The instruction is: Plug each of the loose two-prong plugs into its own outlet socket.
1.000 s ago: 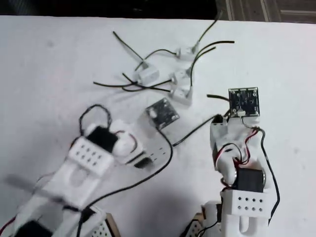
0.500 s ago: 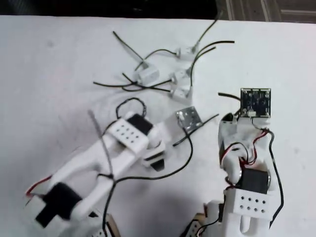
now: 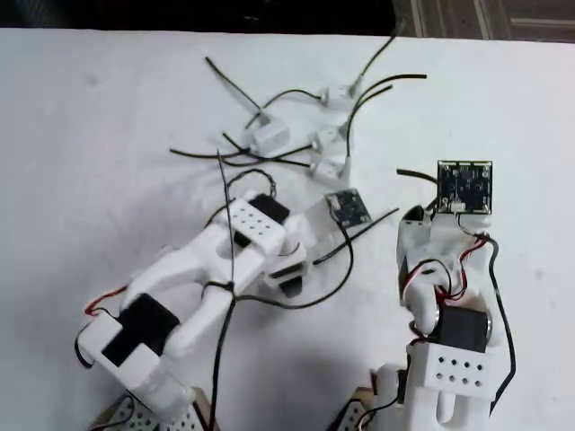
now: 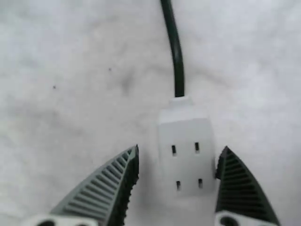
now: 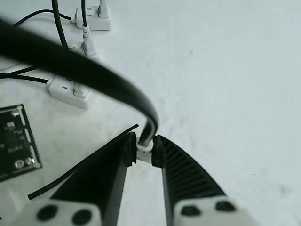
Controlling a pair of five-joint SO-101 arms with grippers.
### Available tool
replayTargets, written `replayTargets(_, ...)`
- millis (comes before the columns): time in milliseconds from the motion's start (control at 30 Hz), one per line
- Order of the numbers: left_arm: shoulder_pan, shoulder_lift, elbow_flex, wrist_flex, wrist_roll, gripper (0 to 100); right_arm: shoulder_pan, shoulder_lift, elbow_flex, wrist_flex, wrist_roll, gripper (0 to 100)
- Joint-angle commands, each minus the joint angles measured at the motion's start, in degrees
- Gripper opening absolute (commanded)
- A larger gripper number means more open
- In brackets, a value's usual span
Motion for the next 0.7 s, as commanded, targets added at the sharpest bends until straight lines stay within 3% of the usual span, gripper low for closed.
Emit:
replayTargets(0, 0.84, -0.22, 0.18, -0.18, -6.51, 16, 0.84, -0.92, -0.35, -0.84, 0.0, 1.8)
replayTargets(233, 1.1, -0.22, 1.14, 1.32, -13.54, 15, 0.84, -0.92, -0.35, -0.84, 0.0, 1.8)
replayTargets(333, 1.01, -0.22, 1.14, 1.32, -18.73, 9, 0.84, -0.92, -0.35, -0.84, 0.0, 1.8)
replayTargets(433, 1.01, -0.22, 1.14, 1.23, -29.36, 3, 0.84, -0.92, -0.35, -0.84, 0.0, 1.8)
replayTargets(567, -0.22, -0.22, 1.14, 1.23, -46.33, 2, 0.84, -0.92, -0.35, -0.84, 0.0, 1.8)
replayTargets(667, -0.4, -0.22, 1.14, -0.44, -52.92, 2, 0.84, -0.92, -0.35, -0.84, 0.0, 1.8)
